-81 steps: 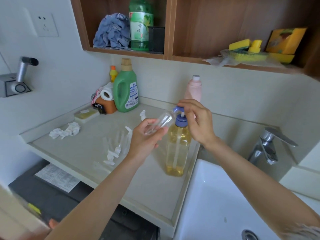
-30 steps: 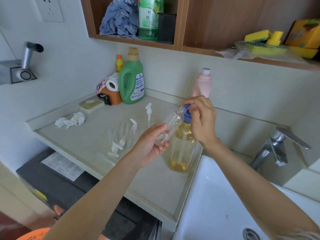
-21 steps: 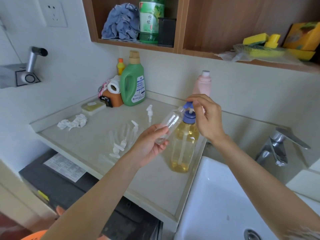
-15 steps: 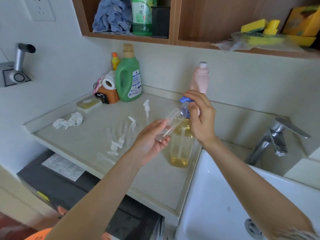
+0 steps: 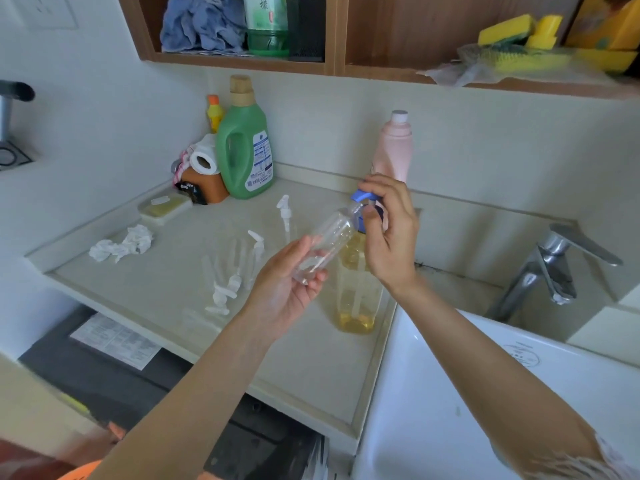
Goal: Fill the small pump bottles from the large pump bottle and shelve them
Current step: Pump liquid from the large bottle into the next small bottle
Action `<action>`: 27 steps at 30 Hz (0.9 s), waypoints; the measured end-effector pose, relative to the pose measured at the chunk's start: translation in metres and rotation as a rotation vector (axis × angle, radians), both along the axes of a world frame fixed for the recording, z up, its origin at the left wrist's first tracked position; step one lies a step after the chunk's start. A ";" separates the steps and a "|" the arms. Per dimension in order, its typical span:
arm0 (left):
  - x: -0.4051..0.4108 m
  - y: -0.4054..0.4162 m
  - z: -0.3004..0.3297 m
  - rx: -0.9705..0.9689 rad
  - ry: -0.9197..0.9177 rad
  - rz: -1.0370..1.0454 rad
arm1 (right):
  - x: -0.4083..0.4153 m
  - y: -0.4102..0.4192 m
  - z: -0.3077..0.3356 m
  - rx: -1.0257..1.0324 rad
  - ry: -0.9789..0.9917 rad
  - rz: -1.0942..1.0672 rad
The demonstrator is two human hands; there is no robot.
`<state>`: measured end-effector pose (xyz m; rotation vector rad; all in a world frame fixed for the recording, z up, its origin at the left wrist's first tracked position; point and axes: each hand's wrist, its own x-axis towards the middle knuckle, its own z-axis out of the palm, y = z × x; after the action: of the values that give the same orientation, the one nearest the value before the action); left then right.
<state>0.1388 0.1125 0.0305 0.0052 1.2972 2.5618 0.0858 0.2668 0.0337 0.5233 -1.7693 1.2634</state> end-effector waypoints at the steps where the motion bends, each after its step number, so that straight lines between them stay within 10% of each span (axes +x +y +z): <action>1: 0.000 -0.001 0.001 -0.002 0.004 0.002 | 0.000 0.000 0.001 0.004 0.004 -0.002; 27: 0.004 0.004 0.020 -0.024 0.020 0.087 | 0.005 0.005 0.006 0.106 0.055 -0.111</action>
<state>0.1424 0.1161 0.0504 -0.0309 1.3638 2.6251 0.0912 0.2714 0.0401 0.5076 -1.8005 1.0740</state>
